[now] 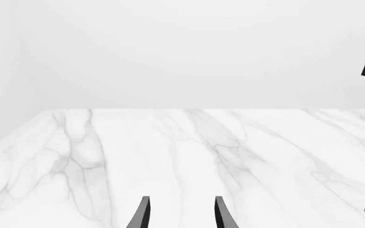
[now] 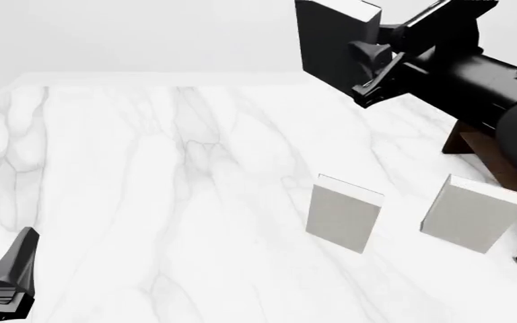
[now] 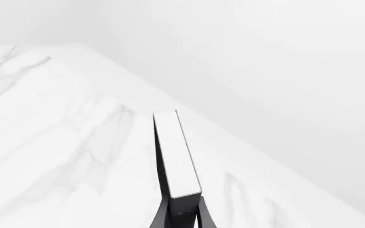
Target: Pick up the book on the left and place it on top of the shelf.
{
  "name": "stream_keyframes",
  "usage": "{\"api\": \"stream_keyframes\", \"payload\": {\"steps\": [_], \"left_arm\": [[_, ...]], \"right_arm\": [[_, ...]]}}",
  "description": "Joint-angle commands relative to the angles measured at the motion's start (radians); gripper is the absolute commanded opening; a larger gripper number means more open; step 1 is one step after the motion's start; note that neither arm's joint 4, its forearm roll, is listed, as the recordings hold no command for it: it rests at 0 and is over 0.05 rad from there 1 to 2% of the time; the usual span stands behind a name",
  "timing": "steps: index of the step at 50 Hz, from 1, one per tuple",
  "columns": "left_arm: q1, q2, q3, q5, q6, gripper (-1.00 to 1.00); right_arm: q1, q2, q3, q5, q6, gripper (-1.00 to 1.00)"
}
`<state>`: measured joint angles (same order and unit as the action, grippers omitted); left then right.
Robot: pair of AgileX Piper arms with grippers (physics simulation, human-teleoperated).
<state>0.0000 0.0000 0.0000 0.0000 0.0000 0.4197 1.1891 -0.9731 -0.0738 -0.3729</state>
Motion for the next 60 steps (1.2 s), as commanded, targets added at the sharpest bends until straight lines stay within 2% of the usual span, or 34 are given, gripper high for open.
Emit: {"api": "stream_keyframes", "payload": {"steps": [1,14,20,60], "left_arm": [[0.0,0.0,0.0,0.0,0.0,1.0],[0.0,0.0,0.0,0.0,0.0,1.0],[0.0,0.0,0.0,0.0,0.0,1.0],[0.0,0.0,0.0,0.0,0.0,1.0]], "right_arm": [[-0.055,-0.082,0.004,0.046,-0.014,-1.0],[-0.126,-0.129,-0.007,0.097,-0.052,-1.0],[-0.155,-0.149,-0.007,0.117,-0.051,-1.0],[-0.342,-0.233,-0.012,0.2,-0.142,-1.0]]}}
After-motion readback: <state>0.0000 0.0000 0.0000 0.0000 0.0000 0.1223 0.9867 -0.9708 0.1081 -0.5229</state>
